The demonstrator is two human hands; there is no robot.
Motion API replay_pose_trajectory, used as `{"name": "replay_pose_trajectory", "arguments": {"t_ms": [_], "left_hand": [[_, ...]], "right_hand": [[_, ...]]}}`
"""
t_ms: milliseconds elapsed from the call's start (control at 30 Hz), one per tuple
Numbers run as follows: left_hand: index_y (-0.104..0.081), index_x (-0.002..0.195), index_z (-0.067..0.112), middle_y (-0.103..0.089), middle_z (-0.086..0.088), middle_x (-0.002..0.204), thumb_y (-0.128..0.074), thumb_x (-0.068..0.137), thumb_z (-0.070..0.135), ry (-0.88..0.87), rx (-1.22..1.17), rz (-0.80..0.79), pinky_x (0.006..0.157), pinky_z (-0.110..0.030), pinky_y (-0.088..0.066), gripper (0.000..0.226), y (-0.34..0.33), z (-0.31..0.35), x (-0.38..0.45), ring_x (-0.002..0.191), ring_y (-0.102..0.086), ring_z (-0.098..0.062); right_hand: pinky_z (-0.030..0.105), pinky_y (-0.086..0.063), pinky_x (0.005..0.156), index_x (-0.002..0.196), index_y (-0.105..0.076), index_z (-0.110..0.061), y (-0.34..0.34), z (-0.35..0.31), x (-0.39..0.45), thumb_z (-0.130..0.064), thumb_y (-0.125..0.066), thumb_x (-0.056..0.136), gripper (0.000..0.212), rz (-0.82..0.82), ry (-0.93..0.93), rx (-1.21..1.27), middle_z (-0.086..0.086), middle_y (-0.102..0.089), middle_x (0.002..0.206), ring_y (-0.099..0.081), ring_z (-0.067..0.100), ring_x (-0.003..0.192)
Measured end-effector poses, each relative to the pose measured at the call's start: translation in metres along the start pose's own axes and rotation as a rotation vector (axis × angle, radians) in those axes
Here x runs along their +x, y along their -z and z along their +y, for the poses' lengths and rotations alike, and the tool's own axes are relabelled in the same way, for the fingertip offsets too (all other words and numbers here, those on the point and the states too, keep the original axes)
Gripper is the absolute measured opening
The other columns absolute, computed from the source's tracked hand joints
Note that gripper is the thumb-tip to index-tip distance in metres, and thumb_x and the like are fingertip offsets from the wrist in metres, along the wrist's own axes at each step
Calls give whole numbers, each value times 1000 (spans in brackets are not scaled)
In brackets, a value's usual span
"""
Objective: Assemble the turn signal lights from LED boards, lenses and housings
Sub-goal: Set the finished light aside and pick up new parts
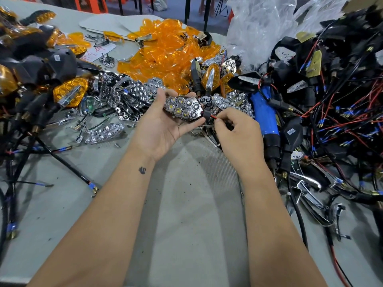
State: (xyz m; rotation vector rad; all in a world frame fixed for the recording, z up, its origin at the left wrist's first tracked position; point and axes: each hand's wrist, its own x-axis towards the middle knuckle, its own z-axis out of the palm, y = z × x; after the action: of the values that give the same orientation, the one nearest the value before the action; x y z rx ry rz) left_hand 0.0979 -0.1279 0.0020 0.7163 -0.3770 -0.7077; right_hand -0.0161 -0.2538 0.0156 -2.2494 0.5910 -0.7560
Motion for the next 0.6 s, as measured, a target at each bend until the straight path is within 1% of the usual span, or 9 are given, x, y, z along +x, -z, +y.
{"name": "replay_pose_trajectory", "arguments": {"t_ms": [67, 167, 233, 300, 433, 533, 600], "left_hand": [[-60, 96, 15, -70, -16, 115, -40, 103, 36, -19, 33, 21, 74, -46, -60, 30, 1, -2, 1, 111, -66, -39], [-62, 110, 12, -71, -16, 114, -41, 103, 31, -33, 54, 49, 70, -45, -60, 29, 3, -1, 2, 108, -68, -37], [-65, 109, 11, -71, -17, 114, -46, 100, 28, -36, 44, 65, 68, -46, -61, 27, 4, 0, 1, 106, -69, -36], [-69, 104, 11, -72, -17, 112, -50, 98, 25, -37, 23, 81, 65, -47, -61, 25, 4, 1, 0, 104, -70, -36], [-70, 99, 11, -73, -16, 107, -48, 100, 21, -43, 16, 111, 60, -46, -61, 24, 3, 1, -1, 102, -70, -35], [-71, 98, 12, -73, -16, 107, -50, 99, 21, -56, 30, 115, 60, -46, -61, 23, 2, 2, -1, 103, -70, -35], [-70, 101, 12, -73, -16, 109, -53, 97, 22, -68, 55, 100, 63, -46, -61, 20, 1, 1, -1, 104, -69, -35]], "right_hand": [[41, -51, 70, 82, -65, -22, 0, 0, 0, -18, -55, 93, 15, 0, 4, -7, -6, -62, 78, -56, 15, 74], [42, -51, 70, 82, -65, -21, 0, 1, 0, -18, -55, 93, 15, 1, 3, 0, -6, -62, 78, -56, 16, 75], [43, -51, 70, 80, -64, -21, 0, 1, 0, -17, -55, 92, 15, 3, 2, 4, -6, -62, 78, -56, 16, 75], [43, -51, 71, 80, -64, -20, 0, 1, 0, -17, -55, 92, 15, 3, 2, 7, -6, -63, 79, -57, 17, 76], [42, -52, 73, 82, -65, -21, 0, 2, 0, -17, -56, 93, 15, 4, 19, 0, -6, -64, 81, -58, 16, 79], [42, -52, 75, 85, -66, -22, 0, 2, 0, -17, -57, 94, 14, 4, 27, 10, -7, -65, 84, -59, 15, 81], [42, -52, 77, 87, -66, -23, 0, 3, 0, -17, -57, 94, 13, 9, 22, 13, -8, -66, 85, -60, 14, 83]]}}
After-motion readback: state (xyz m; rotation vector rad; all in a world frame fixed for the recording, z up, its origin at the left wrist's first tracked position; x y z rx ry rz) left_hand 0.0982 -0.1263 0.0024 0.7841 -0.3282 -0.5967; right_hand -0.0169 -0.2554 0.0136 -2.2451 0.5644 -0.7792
